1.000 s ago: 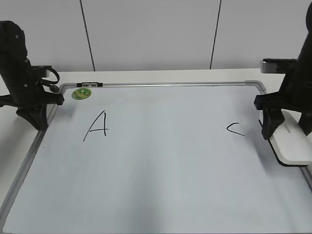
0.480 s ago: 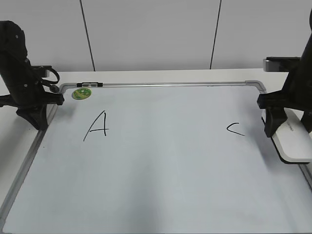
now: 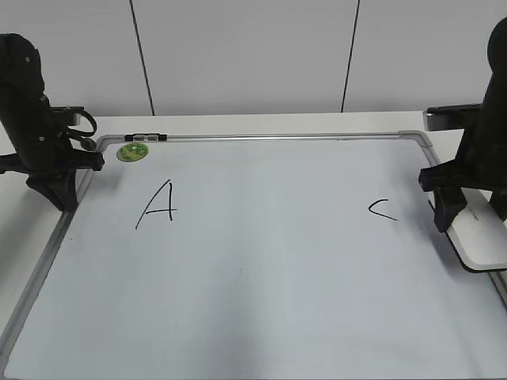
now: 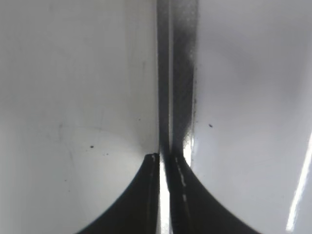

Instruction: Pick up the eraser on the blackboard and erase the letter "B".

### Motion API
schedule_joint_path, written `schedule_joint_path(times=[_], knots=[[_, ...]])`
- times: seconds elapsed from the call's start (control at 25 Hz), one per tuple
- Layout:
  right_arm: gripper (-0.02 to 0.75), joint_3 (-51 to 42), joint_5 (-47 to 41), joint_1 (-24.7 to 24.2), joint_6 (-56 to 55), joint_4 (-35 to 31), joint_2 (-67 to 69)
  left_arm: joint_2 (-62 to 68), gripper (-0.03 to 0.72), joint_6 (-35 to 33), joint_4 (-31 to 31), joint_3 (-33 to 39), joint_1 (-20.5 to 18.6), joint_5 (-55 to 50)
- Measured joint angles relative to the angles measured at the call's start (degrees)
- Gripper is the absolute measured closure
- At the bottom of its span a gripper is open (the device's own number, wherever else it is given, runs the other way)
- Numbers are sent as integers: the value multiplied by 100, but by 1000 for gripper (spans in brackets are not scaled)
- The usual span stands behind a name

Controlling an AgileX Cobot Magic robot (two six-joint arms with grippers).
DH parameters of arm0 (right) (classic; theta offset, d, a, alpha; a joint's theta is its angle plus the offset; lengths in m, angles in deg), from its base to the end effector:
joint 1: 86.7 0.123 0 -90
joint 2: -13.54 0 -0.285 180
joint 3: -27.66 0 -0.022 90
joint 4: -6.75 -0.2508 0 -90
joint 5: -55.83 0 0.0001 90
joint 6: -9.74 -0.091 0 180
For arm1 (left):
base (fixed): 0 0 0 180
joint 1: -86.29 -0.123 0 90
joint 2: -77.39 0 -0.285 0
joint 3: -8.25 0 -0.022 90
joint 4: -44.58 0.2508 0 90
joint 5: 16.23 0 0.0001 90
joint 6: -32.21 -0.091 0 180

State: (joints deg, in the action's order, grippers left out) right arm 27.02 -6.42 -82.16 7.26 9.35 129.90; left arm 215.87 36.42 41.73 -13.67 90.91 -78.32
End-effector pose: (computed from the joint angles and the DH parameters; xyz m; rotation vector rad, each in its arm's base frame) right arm 0.3603 0.0249 0.1932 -0.0888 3.1242 -0.0616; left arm 0.4479 -0.0402 0.1286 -0.0244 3.1206 -0.0716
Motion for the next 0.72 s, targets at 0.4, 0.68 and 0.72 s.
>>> schedule_joint_path(times=[0.4,0.68,0.72], knots=[[219,386,13,-11,4,14,590,0,666,0,0,0,0,0],[219,544,-44,-145,4,-7,794,0,664,0,0,0,0,0],[219,545,-44,-144,4,-23,794,0,664,0,0,0,0,0]])
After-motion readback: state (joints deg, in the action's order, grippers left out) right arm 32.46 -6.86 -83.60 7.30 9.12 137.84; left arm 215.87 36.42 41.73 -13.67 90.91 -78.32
